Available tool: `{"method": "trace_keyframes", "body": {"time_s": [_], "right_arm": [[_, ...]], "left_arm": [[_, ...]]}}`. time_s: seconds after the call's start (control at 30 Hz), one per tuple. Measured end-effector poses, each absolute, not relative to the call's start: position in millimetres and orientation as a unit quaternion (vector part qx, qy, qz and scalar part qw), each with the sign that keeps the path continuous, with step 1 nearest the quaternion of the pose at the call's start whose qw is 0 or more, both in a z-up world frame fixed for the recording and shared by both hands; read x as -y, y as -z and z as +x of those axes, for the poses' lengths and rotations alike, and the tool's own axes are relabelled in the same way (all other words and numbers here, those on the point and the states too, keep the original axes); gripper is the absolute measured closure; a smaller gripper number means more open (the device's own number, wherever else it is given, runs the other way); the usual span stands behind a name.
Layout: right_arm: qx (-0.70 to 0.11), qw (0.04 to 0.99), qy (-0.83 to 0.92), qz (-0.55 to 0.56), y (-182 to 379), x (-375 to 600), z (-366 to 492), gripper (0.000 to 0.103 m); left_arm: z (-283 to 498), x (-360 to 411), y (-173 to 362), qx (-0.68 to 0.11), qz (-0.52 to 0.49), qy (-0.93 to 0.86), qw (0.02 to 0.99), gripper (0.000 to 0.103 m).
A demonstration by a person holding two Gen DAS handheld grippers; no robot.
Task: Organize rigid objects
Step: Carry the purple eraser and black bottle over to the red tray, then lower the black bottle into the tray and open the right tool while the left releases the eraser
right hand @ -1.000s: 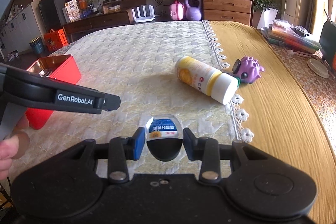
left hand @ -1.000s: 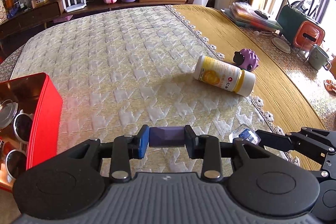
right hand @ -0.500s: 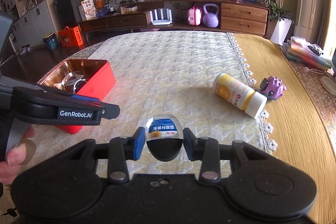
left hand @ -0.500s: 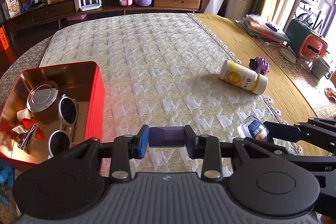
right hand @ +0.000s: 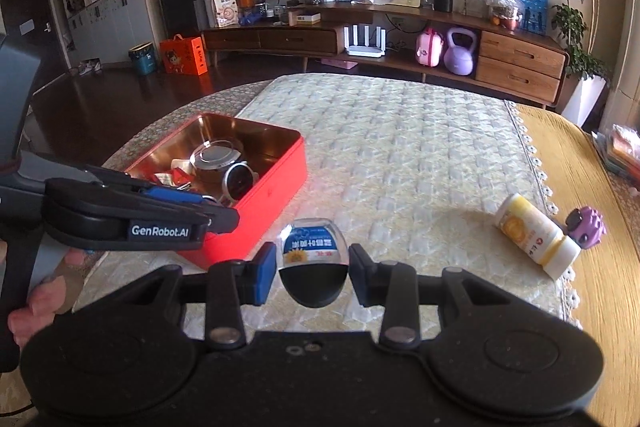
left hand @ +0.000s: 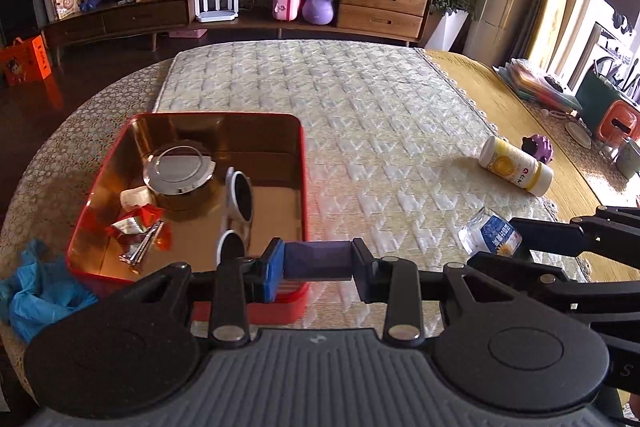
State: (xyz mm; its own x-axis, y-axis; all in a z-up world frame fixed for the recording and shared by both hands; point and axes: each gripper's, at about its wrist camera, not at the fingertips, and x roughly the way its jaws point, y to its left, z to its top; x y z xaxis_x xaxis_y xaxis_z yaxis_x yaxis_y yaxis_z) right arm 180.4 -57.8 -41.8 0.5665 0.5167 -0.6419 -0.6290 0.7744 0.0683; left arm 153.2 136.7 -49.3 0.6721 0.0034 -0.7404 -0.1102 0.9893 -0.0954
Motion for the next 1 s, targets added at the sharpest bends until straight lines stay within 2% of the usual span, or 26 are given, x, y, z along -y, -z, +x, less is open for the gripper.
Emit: {"method": "trace_keyframes", "body": {"time_s": [0.43, 1.0], "right_arm": [[-0.32, 0.861, -0.373, -0.133, 40, -16, 195, 0.065], [-0.345, 0.848, -0.372, -0.154, 60, -88, 267, 0.065]], "left_arm": [[150, -209, 56, -0.41, -0.076, -0.085, 0.905, 0.068], [181, -231, 80, -0.44, -0.089, -0.098, 0.888, 0.068]]}}
